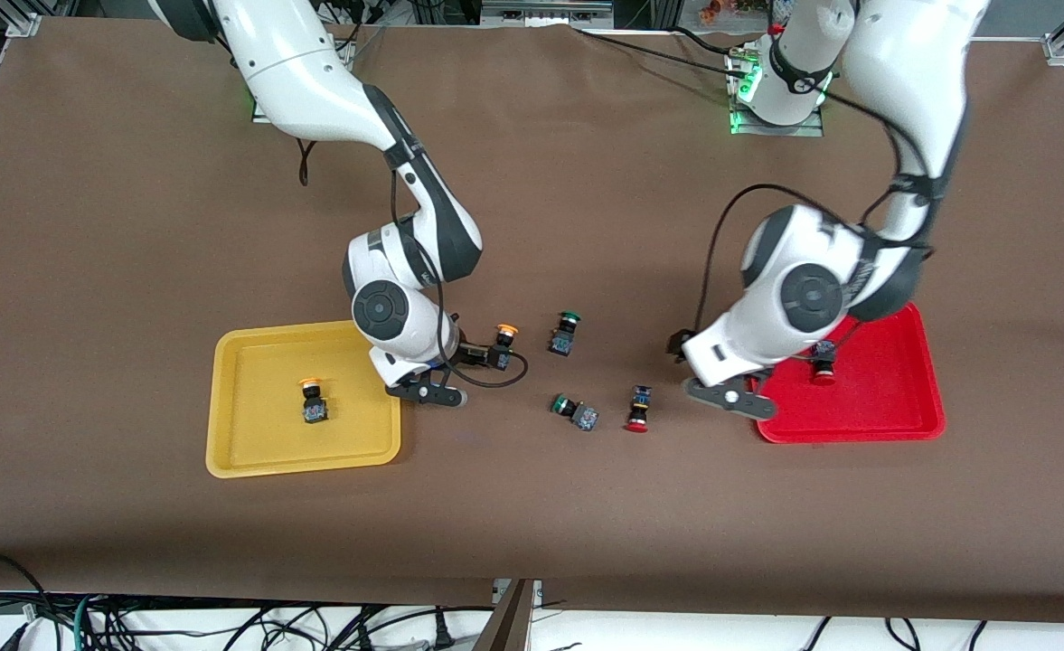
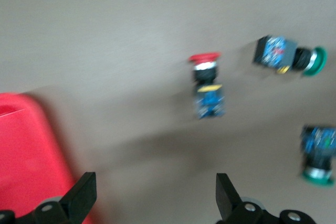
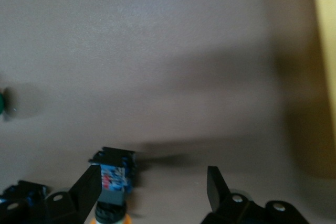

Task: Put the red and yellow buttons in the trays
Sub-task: 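Grasp another red button with the left gripper while the right gripper grasps yellow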

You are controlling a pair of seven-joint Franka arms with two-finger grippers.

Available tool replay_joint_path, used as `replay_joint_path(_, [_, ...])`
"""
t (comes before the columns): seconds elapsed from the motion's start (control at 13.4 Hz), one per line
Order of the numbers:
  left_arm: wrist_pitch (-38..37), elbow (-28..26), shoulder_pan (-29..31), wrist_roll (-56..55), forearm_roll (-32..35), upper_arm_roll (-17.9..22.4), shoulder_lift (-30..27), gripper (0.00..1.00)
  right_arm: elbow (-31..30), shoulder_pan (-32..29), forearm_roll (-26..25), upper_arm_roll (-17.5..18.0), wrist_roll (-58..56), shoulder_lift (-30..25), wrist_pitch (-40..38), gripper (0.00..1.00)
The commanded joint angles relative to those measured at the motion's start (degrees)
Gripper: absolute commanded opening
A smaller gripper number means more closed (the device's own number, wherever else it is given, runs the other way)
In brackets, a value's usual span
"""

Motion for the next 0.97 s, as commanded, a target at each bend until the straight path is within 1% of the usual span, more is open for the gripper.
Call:
replay_joint_path(0.0, [9.70, 2.00, -2.43, -5.48, 0.05, 0.59, 6.10, 1.00, 0.27, 0.58, 5.48, 0.83, 2.21, 0.91, 1.90, 0.90])
replay_joint_path(0.15, [14.02, 2.09, -5.50, -9.26, 0.75, 0.94, 9.00, 1.00, 0.27, 1.28, 6.02, 2.15, 4.23, 1.96, 5.31, 0.90])
replay_joint_path(0.3, [19.64, 1.91, -5.95, -10.06, 0.93, 1.12, 11.55, 1.00, 0.09, 2.86, 5.85, 2.51, 5.99, 2.76, 8.05, 0.90])
replay_joint_path(0.37, [21.32, 1.82, -5.87, -10.07, 0.93, 1.12, 12.35, 1.00, -0.08, 3.04, 5.33, 2.51, 6.00, 2.67, 8.14, 0.88])
replay_joint_path(0.45, [21.78, 1.82, -5.95, -10.07, 0.93, 1.12, 12.70, 1.00, -0.43, 3.04, 5.06, 2.42, 5.82, 2.67, 8.14, 0.80])
replay_joint_path(0.52, [21.87, 1.82, -6.04, -10.07, 1.01, 1.21, 13.14, 1.00, -0.96, 3.21, 4.88, 2.42, 5.65, 2.58, 8.14, 0.70])
replay_joint_path(0.6, [21.87, 1.82, -5.95, -9.98, 1.62, 1.21, 13.15, 1.00, -1.49, 3.30, 4.36, 2.42, 5.47, 2.50, 8.06, 0.56])
replay_joint_path(0.67, [21.87, 1.82, -5.78, -10.07, 3.28, 1.12, 13.06, 0.69, -1.84, 3.21, 2.88, 2.42, 4.69, 2.23, 7.88, 0.35])
replay_joint_path(0.75, [21.78, 1.82, -5.78, -10.07, 3.73, 1.12, 13.06, 0.35, -2.02, 3.13, 2.08, 2.25, 3.46, 2.06, 7.53, 0.15])
replay_joint_path(0.82, [21.69, 1.82, -5.52, -10.15, 3.74, 1.12, 12.80, 0.11, -2.02, 2.87, 1.98, 1.90, 2.75, 1.36, 6.31, 0.03])
replay_joint_path(0.9, [21.43, 1.82, -5.16, -10.07, 3.74, 1.04, 12.53, 0.00, -1.58, 2.60, 1.90, 0.85, 1.87, 0.57, 3.60, 0.01])
